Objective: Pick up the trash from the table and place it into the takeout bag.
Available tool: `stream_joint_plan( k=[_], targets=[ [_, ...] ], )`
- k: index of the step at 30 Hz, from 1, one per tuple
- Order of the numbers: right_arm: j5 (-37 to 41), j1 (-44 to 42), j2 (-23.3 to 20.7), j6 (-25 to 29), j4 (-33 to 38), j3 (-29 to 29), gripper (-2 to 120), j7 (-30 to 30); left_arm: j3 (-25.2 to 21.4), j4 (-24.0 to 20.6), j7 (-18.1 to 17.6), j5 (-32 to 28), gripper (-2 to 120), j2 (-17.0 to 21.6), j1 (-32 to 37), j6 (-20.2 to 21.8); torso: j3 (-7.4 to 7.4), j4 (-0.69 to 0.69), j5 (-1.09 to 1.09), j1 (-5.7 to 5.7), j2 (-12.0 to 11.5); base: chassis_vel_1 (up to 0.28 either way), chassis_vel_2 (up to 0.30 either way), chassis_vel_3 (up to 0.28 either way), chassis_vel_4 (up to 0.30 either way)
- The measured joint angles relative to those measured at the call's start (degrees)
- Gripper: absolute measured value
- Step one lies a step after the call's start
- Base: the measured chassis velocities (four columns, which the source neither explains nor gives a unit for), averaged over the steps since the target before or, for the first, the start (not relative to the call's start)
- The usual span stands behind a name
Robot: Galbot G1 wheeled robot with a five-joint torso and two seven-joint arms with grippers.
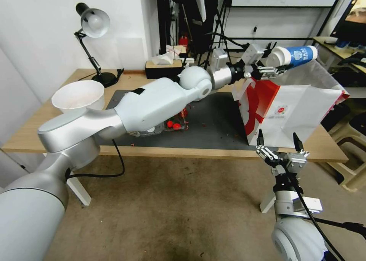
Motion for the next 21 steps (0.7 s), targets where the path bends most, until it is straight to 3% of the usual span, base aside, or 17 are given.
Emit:
stream_joint_plan(
  k=[1, 7, 8, 11, 12, 13, 15, 16, 17, 21],
  targets=[
    [0.00, 0.09, 0.00, -0.02, -0.03, 0.00, 100, 0.04, 1.01, 0.31, 0.08, -0.53, 78, 0.10, -1.10, 0.00, 0.00, 0.00, -0.01, 0.00, 0.00, 0.000, 0.000, 0.000, 0.000],
    [0.00, 0.20, -0.01, -0.07, -0.05, 0.00, 100, 0.07, 2.30, 0.65, 0.16, -1.12, 84, 0.19, -2.44, 0.01, 0.00, 0.00, -0.02, 0.00, 0.00, 0.000, 0.000, 0.000, 0.000],
    [0.02, 0.29, -0.02, -0.13, -0.07, 0.01, 100, 0.14, 4.09, 1.07, 0.23, -1.81, 98, 0.20, -4.36, 0.08, 0.00, 0.00, -0.03, 0.00, 0.00, 0.000, 0.000, 0.000, 0.000],
    [0.04, 0.36, -0.07, -0.23, -0.10, 0.06, 100, 0.22, 7.05, 1.71, 0.26, -2.77, 100, 0.16, -7.51, 0.30, 0.00, -0.01, 0.01, 0.00, 0.00, 0.000, 0.000, 0.000, 0.000],
    [0.06, 0.41, -0.16, -0.27, -0.17, 0.17, 100, 0.26, 11.51, 2.82, 0.24, -3.84, 100, -0.22, -11.46, 0.67, 0.00, -0.01, 0.01, 0.00, 0.00, 0.000, 0.000, 0.000, 0.000],
    [0.06, 0.41, -0.16, -0.27, -0.17, 0.17, 100, 0.26, 11.51, 2.82, 0.24, -3.84, 100, -0.22, -11.46, 0.67, 0.00, -0.01, 0.01, 0.00, 0.00, 0.000, 0.000, 0.000, 0.000],
    [0.12, 0.41, -0.32, -0.27, -0.25, 0.48, 100, 0.37, 17.18, 4.33, 0.04, -4.85, 100, -1.11, -16.91, 1.11, 0.00, -0.02, -0.02, 0.00, 0.00, 0.000, 0.000, 0.000, 0.000],
    [0.12, 0.41, -0.32, -0.27, -0.25, 0.48, 100, 0.37, 17.18, 4.33, 0.04, -4.85, 100, -1.11, -16.91, 1.11, 0.00, -0.02, -0.02, 0.00, 0.00, 0.000, 0.000, 0.000, 0.000],
    [0.21, 0.39, -0.42, -0.29, -0.26, 0.72, 100, 0.44, 21.18, 5.58, -0.15, -5.73, 100, -2.08, -21.69, 1.59, 0.00, 0.00, -0.02, 0.00, 0.00, 0.000, 0.000, 0.000, 0.000],
    [0.31, 0.35, -0.42, -0.30, -0.26, 1.08, 100, 0.58, 25.95, 7.66, -0.59, -6.56, 100, -4.14, -28.51, 2.22, 0.00, -0.01, 0.01, 0.00, 0.00, 0.000, 0.000, 0.000, 0.000]
  ],
)
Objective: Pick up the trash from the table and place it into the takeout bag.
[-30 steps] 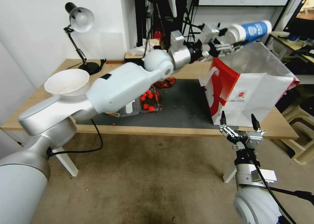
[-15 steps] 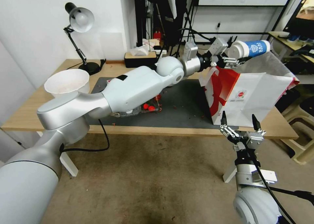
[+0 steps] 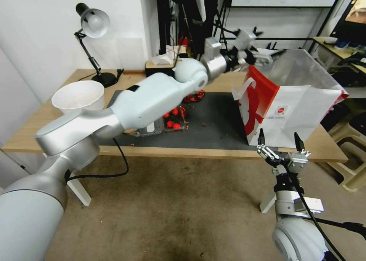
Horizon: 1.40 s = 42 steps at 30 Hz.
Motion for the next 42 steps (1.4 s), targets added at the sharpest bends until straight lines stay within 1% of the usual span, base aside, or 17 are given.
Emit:
stream_joint_plan(
  k=[2, 3, 5, 7, 8, 9, 11, 12, 13, 16, 17, 20, 28, 34, 38, 40, 42],
  targets=[
    [0.12, -0.12, 0.03, -0.03, 0.12, 0.45, 100, 0.19, 7.14, 3.43, -0.46, -0.95, 100, -4.07, -8.73, 0.28, 0.00, -0.01, 0.00, 0.00, 0.00, 0.000, 0.000, 0.000, 0.000],
    [0.12, -0.12, 0.03, -0.03, 0.12, 0.45, 100, 0.19, 7.14, 3.43, -0.46, -0.95, 100, -4.07, -8.73, 0.28, 0.00, -0.01, 0.00, 0.00, 0.00, 0.000, 0.000, 0.000, 0.000],
    [0.14, -0.19, 0.13, -0.13, 0.40, 0.76, 100, 0.31, 13.24, 6.39, -0.82, -2.43, 100, -8.28, -14.43, 0.41, 0.00, 0.00, 0.00, 0.00, 0.00, 0.000, 0.000, 0.000, 0.000],
    [0.19, -0.10, 0.24, -0.27, 0.56, 0.93, 100, 0.40, 17.33, 9.03, -0.98, -3.50, 100, -12.22, -18.69, 0.46, 0.00, -0.05, 0.01, 0.01, 0.00, 0.000, 0.000, 0.000, 0.000],
    [0.19, -0.10, 0.24, -0.27, 0.56, 0.93, 100, 0.40, 17.33, 9.03, -0.98, -3.50, 100, -12.22, -18.69, 0.46, 0.00, -0.05, 0.01, 0.01, 0.00, 0.000, 0.000, 0.000, 0.000],
    [0.23, -0.01, 0.27, -0.37, 0.56, 0.94, 100, 0.46, 18.86, 10.30, -1.09, -3.83, 100, -14.00, -20.33, 0.52, 0.00, 0.02, -0.01, 0.00, 0.00, 0.000, 0.000, 0.000, 0.000],
    [0.25, 0.23, 0.37, -0.42, 0.48, 0.94, 100, 0.51, 22.47, 12.74, -1.66, -4.79, 100, -18.22, -24.46, 0.64, -0.01, 0.01, 0.01, 0.00, 0.00, 0.000, 0.000, 0.000, 0.000],
    [0.25, 0.23, 0.37, -0.42, 0.48, 0.94, 100, 0.51, 22.47, 12.74, -1.66, -4.79, 100, -18.22, -24.46, 0.64, -0.01, 0.01, 0.01, 0.00, 0.00, 0.000, 0.000, 0.000, 0.000],
    [0.25, 0.24, 0.45, -0.42, 0.44, 0.90, 100, 0.51, 24.07, 13.66, -1.84, -5.12, 100, -19.90, -25.92, 0.69, 0.00, -0.02, -0.01, 0.00, 0.00, 0.000, 0.000, 0.000, 0.000],
    [0.26, 0.28, 0.72, -0.32, 0.23, 0.86, 100, 0.51, 29.48, 18.48, -2.22, -6.05, 100, -24.15, -28.85, 0.72, 0.00, 0.01, -0.02, 0.00, 0.00, 0.000, 0.000, 0.000, 0.000],
    [0.26, 0.28, 0.72, -0.32, 0.23, 0.86, 100, 0.51, 29.48, 18.48, -2.22, -6.05, 100, -24.15, -28.85, 0.72, 0.00, 0.01, -0.02, 0.00, 0.00, 0.000, 0.000, 0.000, 0.000],
    [0.28, 0.48, 0.85, -0.08, -0.07, 0.85, 100, 0.51, 34.11, 22.80, -2.33, -6.63, 100, -27.38, -29.84, 0.47, 0.00, -0.01, -0.01, 0.00, 0.00, 0.000, 0.000, 0.000, 0.000],
    [0.32, 0.23, 1.11, 0.55, -0.16, 1.09, 100, 0.51, 35.17, 27.21, -3.06, -4.44, 100, -30.53, -30.27, 0.46, 0.00, 0.00, -0.02, -0.01, 0.00, 0.000, 0.000, 0.000, 0.000],
    [0.33, 0.21, 1.18, 0.60, -0.18, 1.11, 100, 0.51, 34.38, 27.23, -3.49, -4.25, 100, -30.17, -30.24, 0.66, -0.01, 0.00, -0.03, -0.01, 0.00, 0.000, 0.000, 0.000, 0.000],
    [0.39, 0.39, 1.09, 0.58, -0.14, 1.14, 100, 0.51, 31.98, 25.80, -5.18, -4.20, 100, -29.14, -29.74, 0.71, 0.00, 0.00, -0.03, -0.01, 0.00, 0.000, 0.000, 0.000, 0.000],
    [0.43, 0.38, 1.08, 0.46, 0.09, 1.19, 100, 0.51, 26.66, 22.92, -7.22, -4.24, 100, -26.05, -27.91, 1.32, -0.01, -0.01, -0.03, 0.00, 0.01, 0.000, 0.000, 0.000, 0.000],
    [0.42, 0.37, 1.10, 0.45, 0.11, 1.20, 100, 0.51, 25.07, 21.91, -7.49, -4.25, 100, -24.77, -26.96, 1.67, -0.01, 0.00, -0.03, -0.01, 0.00, 0.000, 0.000, 0.000, 0.000]
  ],
)
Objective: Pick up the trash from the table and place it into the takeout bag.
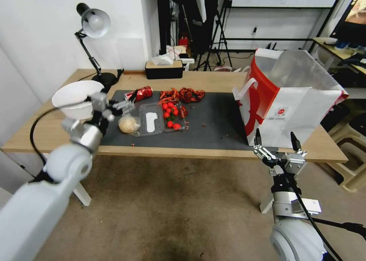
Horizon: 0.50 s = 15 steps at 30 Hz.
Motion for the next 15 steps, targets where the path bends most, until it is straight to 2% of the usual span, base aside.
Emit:
stream_joint_plan(
  k=[3, 4, 7, 8, 9, 11, 12, 15],
  targets=[
    [0.00, 0.09, 0.11, -0.14, 0.20, 0.00, 100, 0.00, -6.03, -5.30, -2.81, 0.17, 100, 7.02, 6.75, 0.90, 0.01, -0.01, -0.03, 0.00, 0.00, 0.000, 0.000, 0.000, 0.000],
    [0.00, 0.09, 0.11, -0.14, 0.20, 0.00, 100, 0.00, -6.03, -5.30, -2.81, 0.17, 100, 7.02, 6.75, 0.90, 0.01, -0.01, -0.03, 0.00, 0.00, 0.000, 0.000, 0.000, 0.000],
    [-0.03, 0.26, 0.08, -0.41, 0.31, -0.19, 100, -0.01, -11.52, -9.70, -4.85, 1.22, 100, 14.36, 13.39, 1.30, 0.01, 0.03, -0.06, 0.00, 0.00, 0.000, 0.000, 0.000, 0.000],
    [-0.03, 0.26, 0.08, -0.41, 0.31, -0.19, 100, -0.01, -11.52, -9.70, -4.85, 1.22, 100, 14.36, 13.39, 1.30, 0.01, 0.03, -0.06, 0.00, 0.00, 0.000, 0.000, 0.000, 0.000],
    [-0.07, 0.28, 0.07, -0.48, 0.39, -0.34, 100, -0.02, -14.76, -11.55, -5.78, 2.05, 100, 17.07, 16.25, 1.51, 0.00, -0.02, -0.01, 0.00, 0.00, 0.000, 0.000, 0.000, 0.000],
    [-0.17, 0.35, 0.02, -0.62, 0.44, -0.64, 100, -0.04, -20.97, -15.33, -7.79, 3.75, 100, 21.14, 22.16, 2.69, 0.00, 0.04, -0.04, 0.00, 0.00, 0.000, 0.000, 0.000, 0.000],
    [-0.17, 0.35, 0.02, -0.62, 0.44, -0.64, 100, -0.04, -20.97, -15.33, -7.79, 3.75, 100, 21.14, 22.16, 2.69, 0.00, 0.04, -0.04, 0.00, 0.00, 0.000, 0.000, 0.000, 0.000],
    [-0.31, 0.39, 0.01, -0.66, 0.63, -0.89, 100, -0.07, -29.62, -22.19, -11.11, 6.12, 100, 25.65, 33.28, 5.44, 0.00, -0.02, -0.01, 0.00, 0.00, 0.000, 0.000, 0.000, 0.000]
  ],
)
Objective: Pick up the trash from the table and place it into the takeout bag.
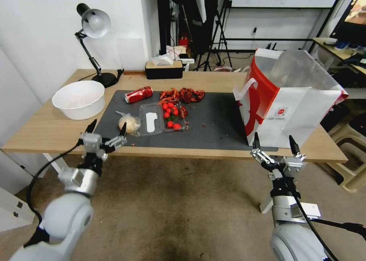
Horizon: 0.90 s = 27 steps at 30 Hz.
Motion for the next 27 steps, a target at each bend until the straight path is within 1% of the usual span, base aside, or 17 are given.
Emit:
stream_joint_plan(
  k=[1, 2, 3, 5, 6, 7, 8, 10, 14, 15, 16, 18, 20, 21, 24, 26, 27],
  targets=[
    [-0.03, -0.05, 0.01, 0.00, 0.04, -0.03, 100, -0.01, -1.80, -1.47, -0.37, 0.42, 100, 0.71, 2.56, 0.34, 0.00, 0.00, 0.01, 0.00, 0.00, 0.000, 0.000, 0.000, 0.000],
    [-0.03, -0.05, 0.01, 0.00, 0.04, -0.03, 100, -0.01, -1.80, -1.47, -0.37, 0.42, 100, 0.71, 2.56, 0.34, 0.00, 0.00, 0.01, 0.00, 0.00, 0.000, 0.000, 0.000, 0.000],
    [-0.08, -0.17, 0.02, 0.00, 0.11, -0.05, 100, -0.02, -4.44, -3.64, -1.27, 1.15, 100, 1.65, 6.05, 0.80, 0.00, 0.03, -0.02, -0.01, 0.00, 0.000, 0.000, 0.000, 0.000],
    [-0.14, -0.34, 0.01, 0.04, 0.26, -0.16, 100, -0.05, -9.84, -8.20, -2.95, 2.90, 100, 3.00, 12.17, 1.50, 0.00, 0.03, 0.03, -0.01, 0.00, 0.000, 0.000, 0.000, 0.000],
    [-0.17, -0.37, 0.01, 0.06, 0.34, -0.23, 100, -0.07, -12.33, -10.40, -4.11, 3.84, 100, 3.27, 14.95, 1.85, 0.00, 0.01, -0.01, 0.00, 0.00, 0.000, 0.000, 0.000, 0.000],
    [-0.17, -0.37, 0.01, 0.06, 0.34, -0.23, 100, -0.07, -12.33, -10.40, -4.11, 3.84, 100, 3.27, 14.95, 1.85, 0.00, 0.01, -0.01, 0.00, 0.00, 0.000, 0.000, 0.000, 0.000],
    [-0.19, -0.39, 0.02, 0.08, 0.44, -0.26, 100, -0.08, -14.59, -12.51, -5.17, 4.75, 100, 3.63, 17.74, 2.27, -0.01, -0.03, 0.03, -0.01, 0.00, 0.000, 0.000, 0.000, 0.000],
    [-0.20, -0.43, 0.03, 0.10, 0.45, -0.30, 100, -0.09, -17.47, -14.56, -5.90, 6.19, 100, 3.77, 21.58, 2.67, -0.01, 0.00, 0.02, -0.01, 0.00, 0.000, 0.000, 0.000, 0.000],
    [-0.20, -0.45, 0.04, 0.11, 0.46, -0.30, 100, -0.09, -18.04, -14.93, -5.99, 6.50, 100, 3.77, 22.38, 2.70, 0.00, 0.00, 0.01, 0.00, 0.00, 0.000, 0.000, 0.000, 0.000],
    [-0.20, -0.47, 0.04, 0.12, 0.46, -0.31, 100, -0.10, -18.90, -15.54, -6.17, 7.08, 100, 3.77, 23.65, 2.82, 0.00, 0.02, -0.02, -0.01, 0.00, 0.000, 0.000, 0.000, 0.000],
    [-0.23, -0.49, 0.05, 0.17, 0.47, -0.32, 100, -0.10, -20.68, -16.71, -6.48, 8.35, 100, 3.58, 26.18, 2.95, -0.01, 0.03, 0.00, -0.01, 0.01, 0.000, 0.000, 0.000, 0.000],
    [-0.23, -0.49, 0.05, 0.18, 0.47, -0.32, 100, -0.10, -20.68, -16.71, -6.48, 8.35, 100, 3.58, 26.18, 2.95, -0.01, 0.03, 0.00, -0.01, 0.00, 0.000, 0.000, 0.000, 0.000],
    [-0.28, -0.55, 0.06, 0.25, 0.47, -0.35, 100, -0.12, -23.74, -18.63, -6.78, 10.44, 100, 2.94, 30.67, 3.01, -0.01, 0.03, 0.01, -0.01, 0.00, 0.000, 0.000, 0.000, 0.000],
    [-0.28, -0.55, 0.06, 0.25, 0.47, -0.35, 100, -0.12, -23.74, -18.63, -6.78, 10.44, 100, 2.94, 30.67, 3.01, -0.01, 0.03, 0.01, -0.01, 0.00, 0.000, 0.000, 0.000, 0.000],
    [-0.36, -0.70, 0.08, 0.30, 0.49, -0.35, 100, -0.12, -26.98, -20.51, -7.22, 13.27, 100, 1.70, 36.05, 3.04, 0.00, 0.01, 0.02, -0.01, 0.00, 0.000, 0.000, 0.000, 0.000],
    [-0.38, -0.73, 0.09, 0.30, 0.51, -0.35, 100, -0.13, -27.37, -20.79, -7.23, 13.71, 100, 1.49, 36.79, 3.03, 0.00, 0.01, 0.02, -0.01, 0.00, 0.000, 0.000, 0.000, 0.000],
    [-0.41, -0.84, 0.11, 0.30, 0.55, -0.35, 100, -0.14, -28.51, -21.53, -7.42, 14.93, 100, 0.76, 38.89, 3.03, 0.00, 0.01, 0.03, 0.00, 0.01, 0.000, 0.000, 0.000, 0.000]
  ],
)
